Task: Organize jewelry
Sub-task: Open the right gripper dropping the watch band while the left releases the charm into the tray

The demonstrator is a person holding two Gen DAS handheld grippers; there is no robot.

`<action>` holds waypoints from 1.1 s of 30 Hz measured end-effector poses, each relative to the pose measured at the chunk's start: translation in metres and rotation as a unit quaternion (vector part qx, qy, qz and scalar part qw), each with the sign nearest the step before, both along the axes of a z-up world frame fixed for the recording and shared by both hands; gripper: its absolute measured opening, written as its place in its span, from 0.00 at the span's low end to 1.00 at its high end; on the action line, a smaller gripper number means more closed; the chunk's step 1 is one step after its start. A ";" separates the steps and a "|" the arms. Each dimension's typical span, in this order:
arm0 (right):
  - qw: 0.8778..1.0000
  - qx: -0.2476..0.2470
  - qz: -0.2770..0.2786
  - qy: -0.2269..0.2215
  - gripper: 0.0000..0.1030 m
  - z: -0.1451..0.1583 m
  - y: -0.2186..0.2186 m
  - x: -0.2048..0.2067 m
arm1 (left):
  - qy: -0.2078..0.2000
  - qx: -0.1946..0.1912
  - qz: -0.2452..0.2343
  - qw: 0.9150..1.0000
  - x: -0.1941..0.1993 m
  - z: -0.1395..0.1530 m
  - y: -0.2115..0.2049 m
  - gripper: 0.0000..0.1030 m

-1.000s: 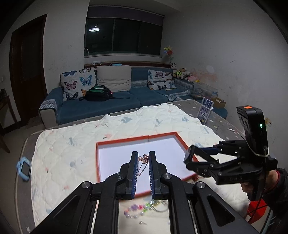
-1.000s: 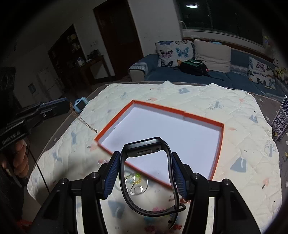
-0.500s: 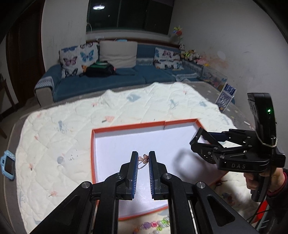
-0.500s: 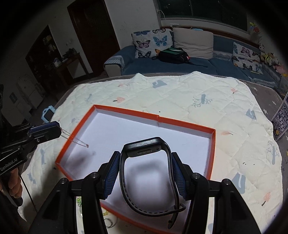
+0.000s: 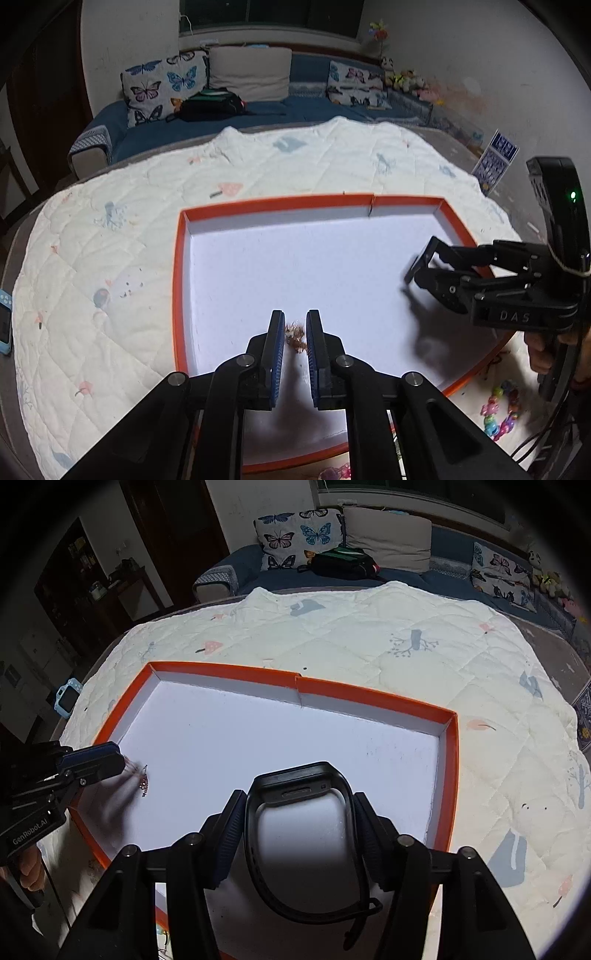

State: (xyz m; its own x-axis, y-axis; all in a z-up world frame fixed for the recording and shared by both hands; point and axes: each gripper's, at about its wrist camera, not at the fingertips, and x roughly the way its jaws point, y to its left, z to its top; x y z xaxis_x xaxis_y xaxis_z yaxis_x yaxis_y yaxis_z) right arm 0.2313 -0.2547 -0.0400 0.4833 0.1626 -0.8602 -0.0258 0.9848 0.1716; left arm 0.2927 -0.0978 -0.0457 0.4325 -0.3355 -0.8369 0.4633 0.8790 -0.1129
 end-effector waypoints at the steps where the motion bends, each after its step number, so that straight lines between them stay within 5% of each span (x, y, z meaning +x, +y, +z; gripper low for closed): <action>1: 1.000 0.001 0.000 0.001 0.63 0.000 -0.001 0.000 | 0.004 0.002 0.001 1.000 0.001 -0.002 0.000 0.13; 7: 1.000 -0.006 0.008 0.000 0.69 0.001 0.000 -0.001 | 0.030 -0.014 -0.008 0.999 0.005 -0.008 -0.001 0.14; 10: 1.000 -0.014 0.017 0.000 0.73 0.005 0.003 -0.002 | 0.053 -0.009 -0.011 0.998 0.007 -0.015 -0.004 0.25; 18: 1.000 -0.013 0.020 -0.020 0.73 0.021 0.005 -0.018 | 0.035 0.004 0.000 0.999 -0.008 -0.010 -0.002 0.28; 25: 0.999 -0.005 0.021 -0.042 0.73 0.037 0.009 -0.039 | -0.008 -0.001 0.018 1.000 -0.035 0.019 0.008 0.44; 33: 0.997 -0.009 0.034 -0.071 0.79 0.053 0.017 -0.073 | -0.075 -0.025 0.047 0.996 -0.085 0.062 0.026 0.78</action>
